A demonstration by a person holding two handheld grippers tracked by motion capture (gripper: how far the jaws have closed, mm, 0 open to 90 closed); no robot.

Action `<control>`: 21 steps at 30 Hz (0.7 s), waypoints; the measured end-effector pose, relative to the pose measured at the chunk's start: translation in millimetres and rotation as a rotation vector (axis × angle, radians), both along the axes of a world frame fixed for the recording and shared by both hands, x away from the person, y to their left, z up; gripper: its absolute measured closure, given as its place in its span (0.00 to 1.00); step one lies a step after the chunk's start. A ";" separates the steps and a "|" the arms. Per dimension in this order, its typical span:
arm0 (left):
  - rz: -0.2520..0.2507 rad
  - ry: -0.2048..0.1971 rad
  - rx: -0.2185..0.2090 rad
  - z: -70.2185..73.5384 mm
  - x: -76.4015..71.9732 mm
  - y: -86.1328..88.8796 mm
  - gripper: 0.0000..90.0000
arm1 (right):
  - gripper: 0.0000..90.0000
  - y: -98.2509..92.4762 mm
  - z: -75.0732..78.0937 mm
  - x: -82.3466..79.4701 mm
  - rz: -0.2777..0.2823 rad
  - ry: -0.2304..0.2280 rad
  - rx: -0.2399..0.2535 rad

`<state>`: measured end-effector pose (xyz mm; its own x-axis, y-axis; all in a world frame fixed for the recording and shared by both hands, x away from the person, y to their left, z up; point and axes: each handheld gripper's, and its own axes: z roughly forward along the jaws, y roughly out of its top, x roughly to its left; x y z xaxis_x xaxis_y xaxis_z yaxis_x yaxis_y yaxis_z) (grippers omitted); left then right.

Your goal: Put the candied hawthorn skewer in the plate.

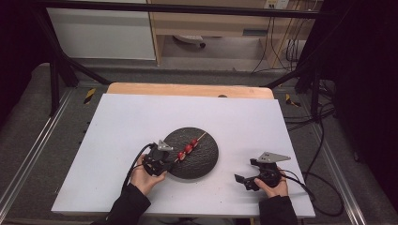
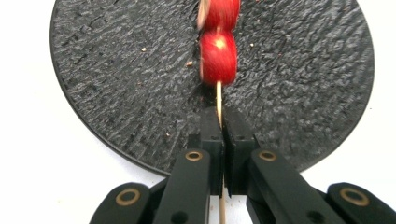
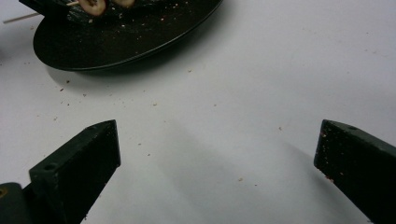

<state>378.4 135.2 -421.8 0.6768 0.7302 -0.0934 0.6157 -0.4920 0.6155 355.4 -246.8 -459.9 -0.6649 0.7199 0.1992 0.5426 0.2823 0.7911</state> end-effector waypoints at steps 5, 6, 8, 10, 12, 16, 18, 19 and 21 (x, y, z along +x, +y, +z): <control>0.007 -0.028 -0.038 4.4 -1.3 12.1 0.90 | 0.01 0.1 0.0 -0.1 0.000 0.001 0.003; 0.001 -0.036 -0.048 6.0 -1.7 14.9 0.87 | 0.01 0.2 -0.2 0.0 0.000 0.000 0.003; -0.013 -0.045 -0.062 9.3 -2.8 20.2 0.81 | 0.01 0.1 0.0 -0.2 0.001 -0.001 0.002; -0.026 -0.061 -0.063 12.0 -4.6 25.1 0.74 | 0.01 0.1 0.2 -0.2 -0.001 -0.001 0.004; -0.036 -0.068 -0.064 13.9 -6.6 29.8 0.66 | 0.01 -0.2 0.3 0.0 0.000 -0.003 0.002; -0.062 -0.080 -0.069 15.7 -10.1 40.7 0.47 | 0.01 -0.7 0.9 -0.3 -0.002 -0.005 0.003; -0.071 -0.083 -0.080 15.1 -11.3 47.2 0.38 | 0.01 -0.7 1.2 -0.4 -0.003 -0.005 0.007; -0.073 -0.083 -0.086 14.6 -11.8 50.9 0.33 | 0.01 -0.8 1.1 -0.3 -0.002 -0.006 0.004; -0.079 -0.089 -0.094 13.0 -13.2 59.1 0.25 | 0.01 -0.8 0.9 -0.3 -0.002 -0.006 0.002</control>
